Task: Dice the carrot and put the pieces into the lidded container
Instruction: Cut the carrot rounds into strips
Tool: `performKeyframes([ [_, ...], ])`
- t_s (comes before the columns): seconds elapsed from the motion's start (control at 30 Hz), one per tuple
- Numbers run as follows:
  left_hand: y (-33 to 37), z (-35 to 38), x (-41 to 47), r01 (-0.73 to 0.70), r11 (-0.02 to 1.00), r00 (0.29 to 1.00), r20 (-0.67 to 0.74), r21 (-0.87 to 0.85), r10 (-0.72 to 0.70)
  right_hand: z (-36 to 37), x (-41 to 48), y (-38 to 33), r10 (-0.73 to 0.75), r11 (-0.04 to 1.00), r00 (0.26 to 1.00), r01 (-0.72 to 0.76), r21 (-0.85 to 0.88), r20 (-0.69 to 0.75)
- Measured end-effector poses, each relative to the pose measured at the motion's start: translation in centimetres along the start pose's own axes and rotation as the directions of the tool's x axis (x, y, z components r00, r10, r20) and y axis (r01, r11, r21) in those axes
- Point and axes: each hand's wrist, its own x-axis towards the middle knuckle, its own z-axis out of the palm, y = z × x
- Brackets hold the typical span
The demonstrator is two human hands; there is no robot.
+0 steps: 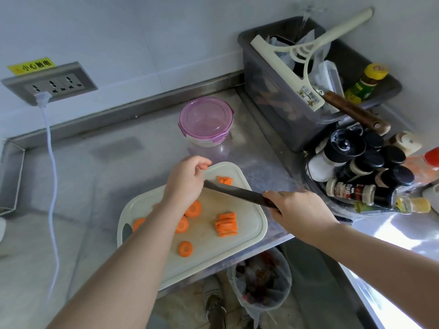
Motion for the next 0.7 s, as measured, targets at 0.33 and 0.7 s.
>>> performKeyframes([
  [0.33,-0.3,2.0,-7.2,-0.399,0.75,0.847,0.526,0.528,0.08,1.6,-3.0,0.5,0.218,0.851,0.963,-0.267,0.453,0.158],
  [0.7,0.6,3.8,-6.7,-0.23,0.79,0.911,0.411,0.568,-0.03,1.8,-3.5,-0.6,0.202,0.825,0.952,-0.292,0.484,0.23],
])
